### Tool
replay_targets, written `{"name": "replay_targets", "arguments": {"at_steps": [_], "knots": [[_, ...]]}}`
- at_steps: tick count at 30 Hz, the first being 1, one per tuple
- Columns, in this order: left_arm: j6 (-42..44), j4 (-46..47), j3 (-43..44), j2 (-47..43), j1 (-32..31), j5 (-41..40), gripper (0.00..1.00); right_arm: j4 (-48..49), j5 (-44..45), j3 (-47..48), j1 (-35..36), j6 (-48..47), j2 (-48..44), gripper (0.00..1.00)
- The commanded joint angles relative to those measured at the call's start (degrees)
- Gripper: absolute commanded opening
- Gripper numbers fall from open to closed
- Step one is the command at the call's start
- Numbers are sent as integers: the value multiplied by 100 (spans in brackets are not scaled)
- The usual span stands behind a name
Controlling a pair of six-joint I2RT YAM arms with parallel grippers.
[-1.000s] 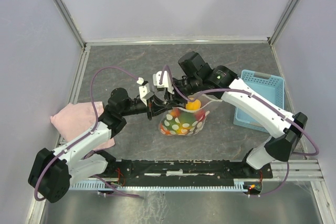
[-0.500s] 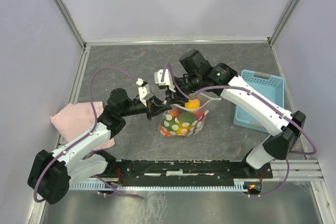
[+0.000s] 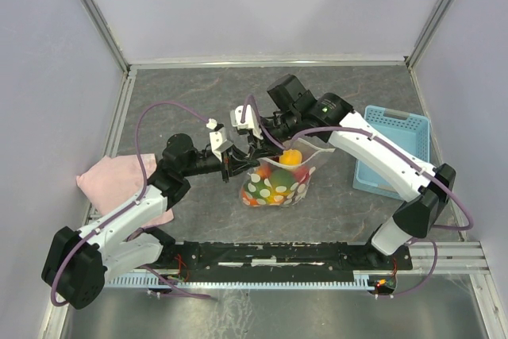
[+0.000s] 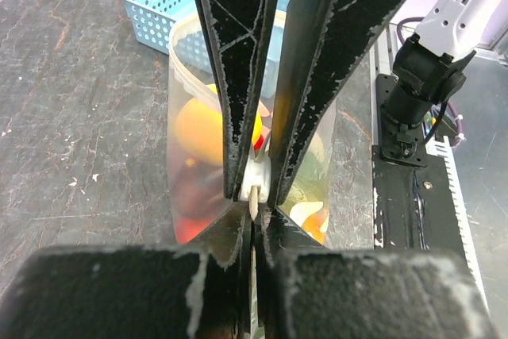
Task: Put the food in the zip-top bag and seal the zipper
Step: Zip the zipper food storage bag at the center of the board.
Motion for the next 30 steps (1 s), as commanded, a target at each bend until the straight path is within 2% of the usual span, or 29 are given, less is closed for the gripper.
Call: {"name": "replay_targets", "arguments": {"at_steps": [1,14,30], "knots": [[299,295,41,-105,-29,-41,3,-205,-5,274,-25,-137,-26,12],[391,378,-147,-176,-21,-561,3,-273,1021,-377,-141,156,-819,7],[111,916,-441,-186,178,-1163,3,-51,1982,-1077,-150,881,-1573,2]]}}
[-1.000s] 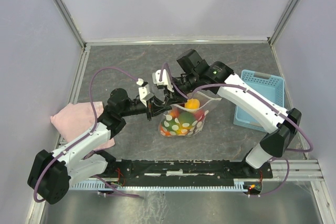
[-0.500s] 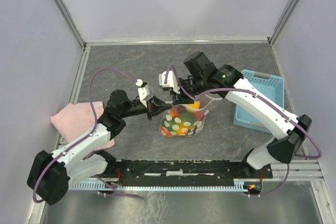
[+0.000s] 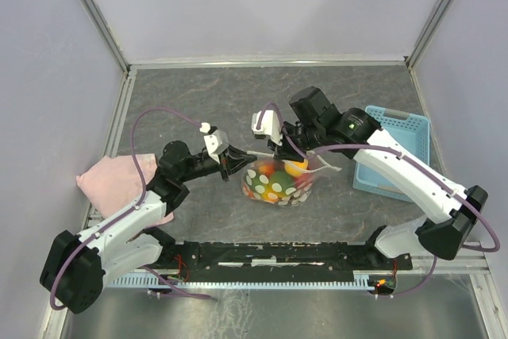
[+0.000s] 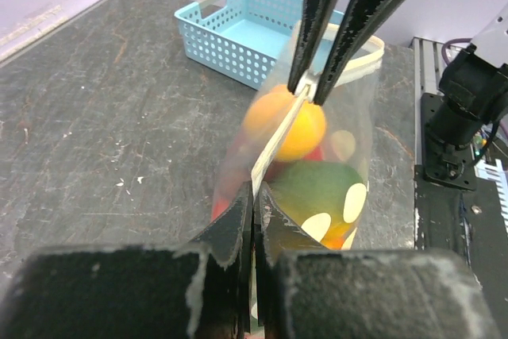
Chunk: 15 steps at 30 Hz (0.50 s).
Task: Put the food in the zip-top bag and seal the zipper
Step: Zip the zipper food storage bag at the center of the board.
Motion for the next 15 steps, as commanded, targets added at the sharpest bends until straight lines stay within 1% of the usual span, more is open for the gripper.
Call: {"name": "replay_targets", "arguments": {"at_steps": [1,11,15], "knots": [[35,347,-32,36,166,-450,3,-13,438,-57,-71,331,-493,2],[-152,393,-91,-61,177,-1291,3,-143,1203,-323,-70,754,-946,2],[-249,348,-69,-42,171,-1819,3,-185,1483,-480,-71,896,-1178,2]]}}
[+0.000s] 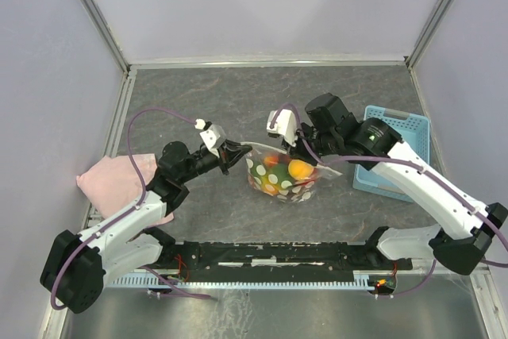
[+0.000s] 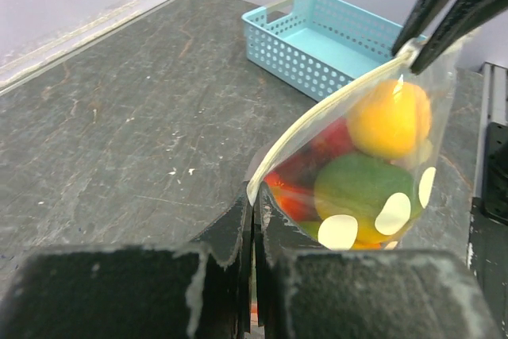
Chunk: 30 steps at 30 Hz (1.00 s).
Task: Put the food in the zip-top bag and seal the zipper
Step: Zip the zipper food storage bag at the center of the board.
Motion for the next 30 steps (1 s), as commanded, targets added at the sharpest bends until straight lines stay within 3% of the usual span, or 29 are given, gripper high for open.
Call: {"name": "replay_targets", "arguments": {"at_steps": [1,16,24,30], "knots": [[-265,128,-5,-58,122,-1032,3,-145,576,-86,-51,302,-506,2],[-716,-271,221,-4,133,-2653,3,-366,1396,-501,-54,502,-1085,2],[-885,-419,425,199,178,-2899,3,-387,1954,-615,-62,599,-1159,2],[-1033,-306,964,869,180,-2774,3,-45,2803,-584,-183,520,-930,2]]}}
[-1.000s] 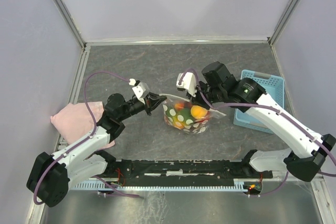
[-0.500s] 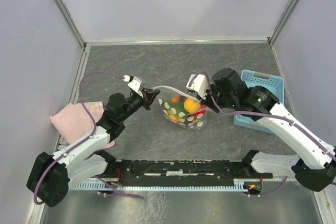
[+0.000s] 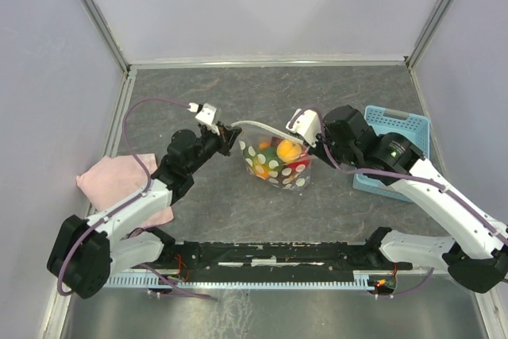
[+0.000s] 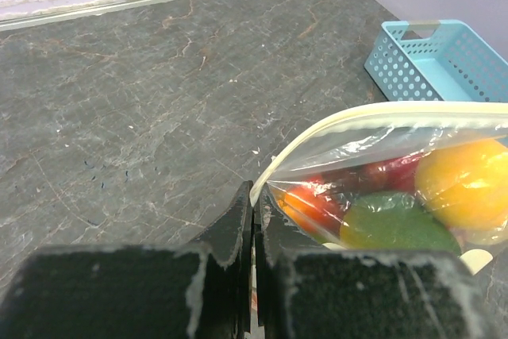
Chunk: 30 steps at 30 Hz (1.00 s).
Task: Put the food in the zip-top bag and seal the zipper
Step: Zip the zipper food storage bag at the center of the board, then place the zipper food storage bag at the center of the board.
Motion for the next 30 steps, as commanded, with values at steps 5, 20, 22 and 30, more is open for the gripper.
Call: {"name": "replay_targets", "arguments": {"at_steps": [5,20,22,30], "knots": [[-322,710,1370,1339,121,-134,3,775,2199,255,-278,-150,429,2],[-1001,1643,1871,2974,110,351,9,1247,233,-497,-326,-4,525,2],[-1107,1735,1668,2953,108,342,11,1134,-198,-633,-319,209,530,2],[-1598,1946,407,2256,113,-657,19,1029,-1535,-1032,-182,825,433,2]]}}
